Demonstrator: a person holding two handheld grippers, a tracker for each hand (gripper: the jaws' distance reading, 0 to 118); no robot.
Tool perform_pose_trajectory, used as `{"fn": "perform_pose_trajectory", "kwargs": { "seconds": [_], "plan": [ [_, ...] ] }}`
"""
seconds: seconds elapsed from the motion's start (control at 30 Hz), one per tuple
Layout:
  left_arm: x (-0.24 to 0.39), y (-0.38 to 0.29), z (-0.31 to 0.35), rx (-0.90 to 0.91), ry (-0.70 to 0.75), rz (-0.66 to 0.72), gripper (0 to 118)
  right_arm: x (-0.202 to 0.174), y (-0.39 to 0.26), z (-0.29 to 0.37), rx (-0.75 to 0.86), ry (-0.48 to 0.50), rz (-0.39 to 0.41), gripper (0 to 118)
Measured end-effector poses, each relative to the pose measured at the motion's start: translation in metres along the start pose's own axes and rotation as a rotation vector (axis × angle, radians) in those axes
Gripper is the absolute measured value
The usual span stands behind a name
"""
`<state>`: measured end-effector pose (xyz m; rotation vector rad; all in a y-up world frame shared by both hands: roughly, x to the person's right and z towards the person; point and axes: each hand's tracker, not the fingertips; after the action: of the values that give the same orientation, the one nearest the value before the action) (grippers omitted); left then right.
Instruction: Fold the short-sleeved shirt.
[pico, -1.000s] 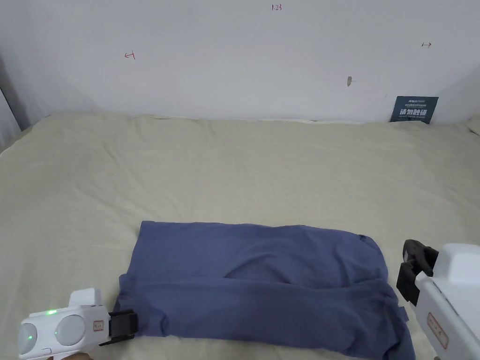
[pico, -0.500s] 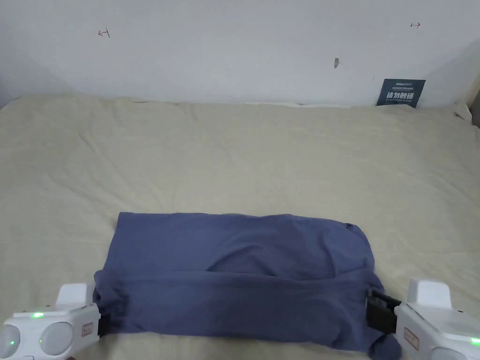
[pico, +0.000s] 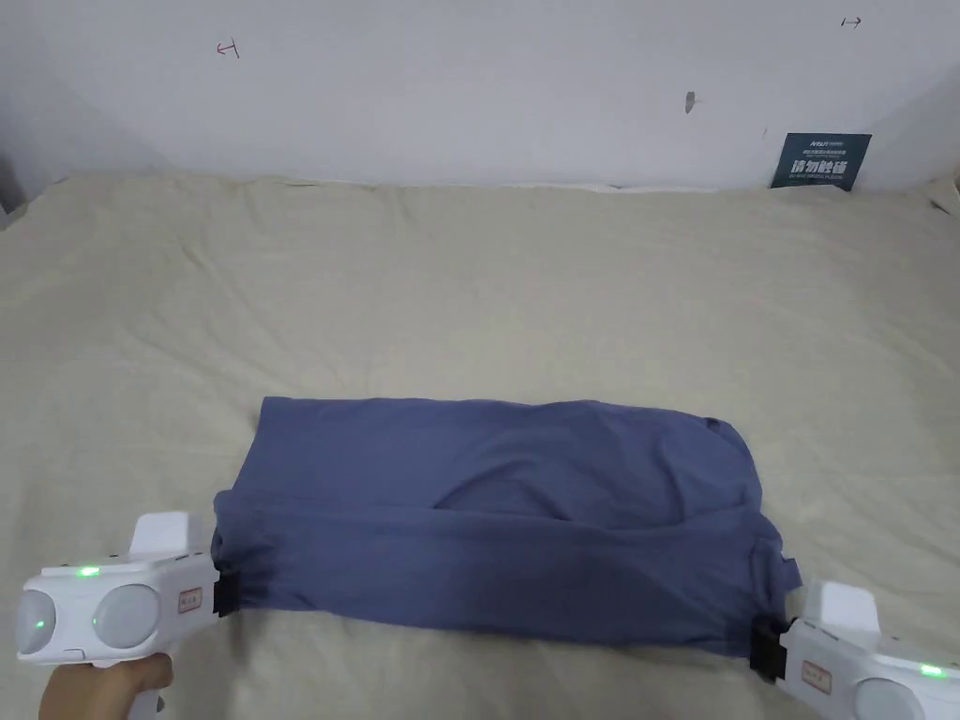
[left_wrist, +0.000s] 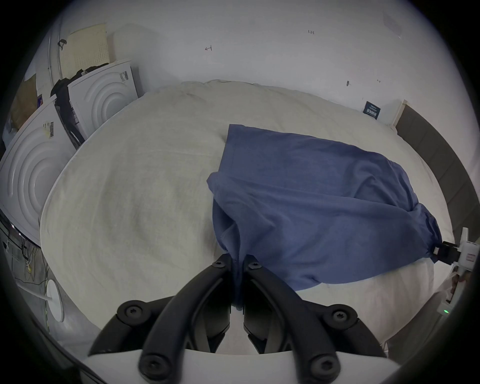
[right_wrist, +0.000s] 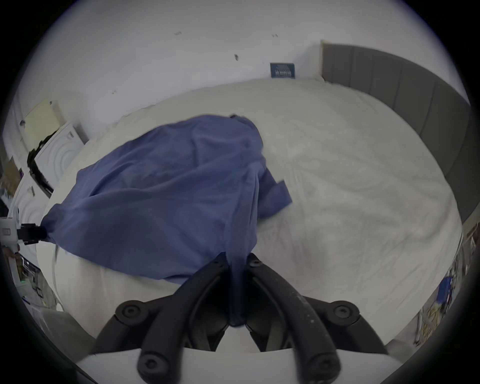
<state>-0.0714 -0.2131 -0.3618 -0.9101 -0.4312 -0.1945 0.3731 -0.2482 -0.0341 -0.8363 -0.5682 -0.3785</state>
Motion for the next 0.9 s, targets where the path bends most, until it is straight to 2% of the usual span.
{"fn": "perform_pose_trajectory", "kwargs": {
  "seconds": [0.23, 0.33, 0.47, 0.6, 0.67, 0.73, 0.77, 0.8, 0.9],
  "plan": [
    [-0.023, -0.013, 0.024, 0.007, -0.008, 0.054, 8, 0.014, -0.008, 0.043, 0.041, 0.019, 0.001, 12],
    [-0.028, -0.031, 0.034, -0.015, -0.022, 0.064, 8, 0.018, -0.027, 0.053, 0.016, 0.043, -0.025, 12],
    [-0.027, -0.061, 0.024, -0.085, 0.002, 0.042, 8, 0.019, -0.057, 0.044, -0.044, 0.022, -0.019, 12],
    [-0.023, -0.08, 0.0, -0.158, 0.039, 0.042, 8, 0.019, -0.078, 0.021, -0.112, -0.009, -0.068, 12],
    [-0.021, -0.085, -0.007, -0.169, 0.041, 0.06, 9, 0.019, -0.077, 0.021, -0.094, -0.019, -0.098, 12],
    [-0.018, -0.08, -0.003, -0.158, 0.059, 0.078, 10, 0.015, -0.068, 0.028, -0.104, -0.023, -0.091, 13],
    [-0.017, -0.078, -0.001, -0.157, 0.067, 0.077, 15, 0.014, -0.064, 0.034, -0.104, -0.024, -0.085, 13],
    [-0.016, -0.076, 0.003, -0.155, 0.08, 0.065, 23, 0.01, -0.061, 0.042, -0.077, -0.024, -0.078, 18],
    [-0.014, -0.062, 0.024, -0.096, 0.084, 0.068, 90, -0.004, -0.04, 0.069, 0.027, -0.041, -0.022, 74]
  ]
}}
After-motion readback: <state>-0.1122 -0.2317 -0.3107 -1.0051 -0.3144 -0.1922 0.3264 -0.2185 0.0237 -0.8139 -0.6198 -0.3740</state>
